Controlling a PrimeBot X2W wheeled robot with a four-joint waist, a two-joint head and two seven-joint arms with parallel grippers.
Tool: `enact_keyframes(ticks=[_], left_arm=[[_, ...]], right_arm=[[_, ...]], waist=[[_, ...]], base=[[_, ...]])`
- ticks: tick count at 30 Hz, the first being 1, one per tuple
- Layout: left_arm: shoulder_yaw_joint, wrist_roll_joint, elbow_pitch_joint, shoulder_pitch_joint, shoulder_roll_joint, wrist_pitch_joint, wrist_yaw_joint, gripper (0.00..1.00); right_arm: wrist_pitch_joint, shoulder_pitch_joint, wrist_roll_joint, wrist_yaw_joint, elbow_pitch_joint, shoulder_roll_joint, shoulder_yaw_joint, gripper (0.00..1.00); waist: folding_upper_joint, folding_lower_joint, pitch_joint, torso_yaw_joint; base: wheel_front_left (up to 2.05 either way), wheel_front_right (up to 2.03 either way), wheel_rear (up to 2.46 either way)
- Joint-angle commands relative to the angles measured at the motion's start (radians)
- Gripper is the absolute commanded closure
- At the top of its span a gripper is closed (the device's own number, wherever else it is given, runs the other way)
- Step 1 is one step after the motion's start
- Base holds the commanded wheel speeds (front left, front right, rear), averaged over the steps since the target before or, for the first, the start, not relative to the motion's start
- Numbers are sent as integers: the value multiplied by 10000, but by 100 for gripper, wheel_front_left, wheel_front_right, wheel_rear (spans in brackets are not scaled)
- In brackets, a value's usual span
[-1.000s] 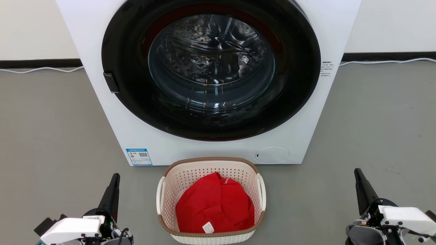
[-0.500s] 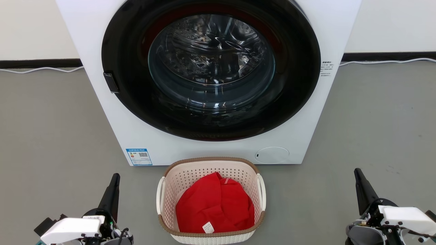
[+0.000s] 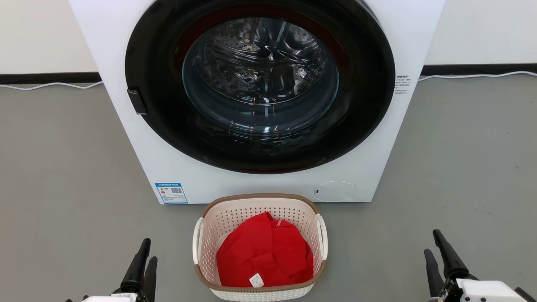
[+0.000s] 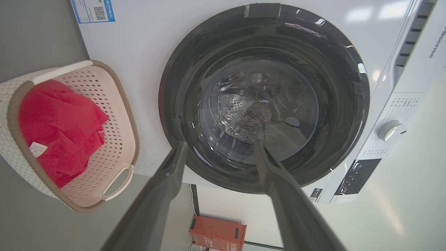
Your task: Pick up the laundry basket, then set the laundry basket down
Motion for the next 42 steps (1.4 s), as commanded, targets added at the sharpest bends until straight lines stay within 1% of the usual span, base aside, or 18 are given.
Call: enact_keyframes(ticks=[1,3,7,15,21,26,27,29,36,42], left_arm=[[-45,71,-323,-342,33,-68,-7,0],[-76,112,-370,-325,36,-127,-8,0],[-120,253,-469,-287,42,-245,-10,0],[-167,868,-693,-275,56,-479,-15,0],[-165,1609,-910,-274,65,-655,-2,0],[-189,2428,-1233,-278,74,-801,63,0],[-189,2428,-1233,-278,74,-801,63,0],[-227,2743,-1360,-260,77,-860,103,0],[-456,4029,-1702,-192,88,-1065,250,0],[-675,5183,-1879,-114,98,-1241,483,0]], right_arm=[[-93,-344,3,9,-276,-71,112,0],[-152,-353,-3,10,-282,-73,195,0],[-269,-379,-56,13,-282,-76,344,0],[-504,-487,-549,18,-357,-83,663,0],[-680,-542,-1305,22,-497,-88,897,0],[-826,-604,-2261,25,-594,-92,1173,0],[-826,-604,-2261,25,-594,-92,1173,0],[-885,-623,-2682,27,-636,-93,1290,0],[-1090,-621,-3797,31,-805,-99,1533,0],[-1266,-604,-4686,35,-919,-104,1667,0]], waist=[[-1,11,-5,1],[-1,22,-22,0],[-1,2,-7,2],[-1,0,17,16],[-1,0,39,24],[-1,0,55,32],[-1,0,55,32],[-1,0,58,32],[-1,0,59,47],[-1,0,59,62]], base=[[0,0,0],[0,0,0],[0,0,0],[0,0,0],[0,0,0],[0,0,0],[0,0,0],[0,0,0],[0,0,0],[0,0,0]])
